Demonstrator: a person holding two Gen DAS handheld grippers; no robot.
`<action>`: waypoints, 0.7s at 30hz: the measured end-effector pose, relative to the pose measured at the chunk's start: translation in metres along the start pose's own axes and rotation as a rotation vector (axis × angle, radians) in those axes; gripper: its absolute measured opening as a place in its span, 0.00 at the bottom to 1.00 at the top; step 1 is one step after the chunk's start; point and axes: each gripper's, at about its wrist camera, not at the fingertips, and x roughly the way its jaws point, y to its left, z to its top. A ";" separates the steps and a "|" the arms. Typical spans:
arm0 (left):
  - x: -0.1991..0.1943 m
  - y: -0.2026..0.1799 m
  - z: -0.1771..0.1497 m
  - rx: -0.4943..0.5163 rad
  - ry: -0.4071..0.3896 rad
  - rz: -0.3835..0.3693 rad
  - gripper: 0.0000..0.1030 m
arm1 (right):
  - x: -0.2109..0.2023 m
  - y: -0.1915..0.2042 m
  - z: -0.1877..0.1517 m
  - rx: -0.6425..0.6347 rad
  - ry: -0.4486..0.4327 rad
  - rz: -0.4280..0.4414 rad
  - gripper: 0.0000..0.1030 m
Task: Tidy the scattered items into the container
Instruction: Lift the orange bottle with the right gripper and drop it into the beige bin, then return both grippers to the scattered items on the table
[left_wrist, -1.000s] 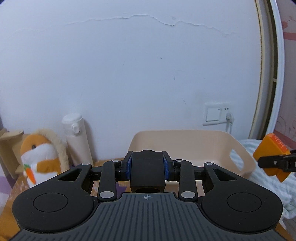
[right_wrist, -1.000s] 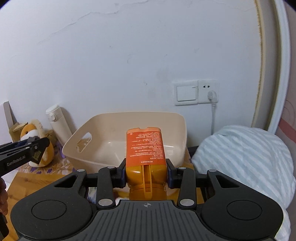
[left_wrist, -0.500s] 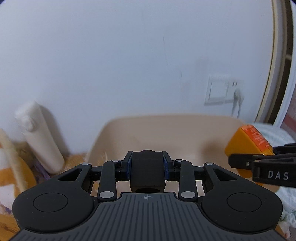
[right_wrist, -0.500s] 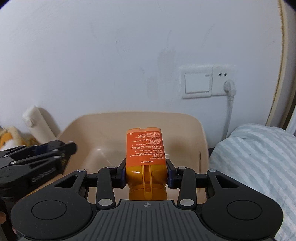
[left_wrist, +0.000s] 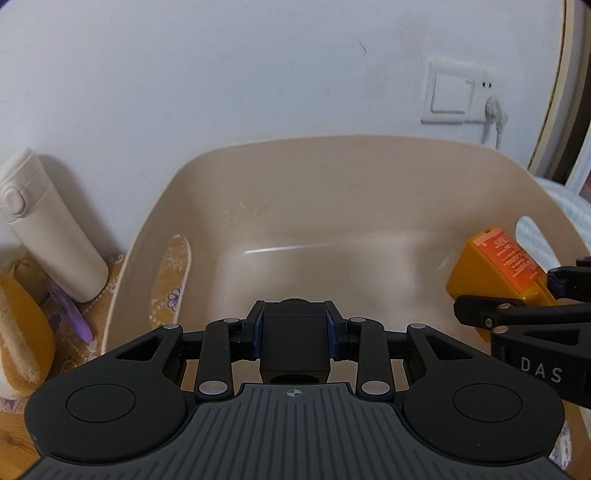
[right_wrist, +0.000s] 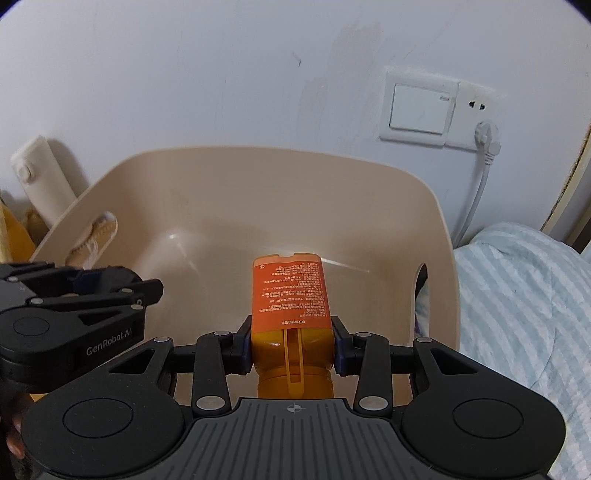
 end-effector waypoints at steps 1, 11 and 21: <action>0.001 -0.001 0.000 0.002 0.009 -0.006 0.31 | 0.001 0.000 -0.001 -0.004 0.008 -0.002 0.35; -0.017 0.001 0.002 -0.024 -0.041 -0.006 0.63 | -0.007 0.004 -0.006 -0.028 -0.005 -0.006 0.50; -0.063 0.014 -0.010 -0.010 -0.149 0.053 0.72 | -0.064 0.005 -0.029 -0.073 -0.158 -0.019 0.69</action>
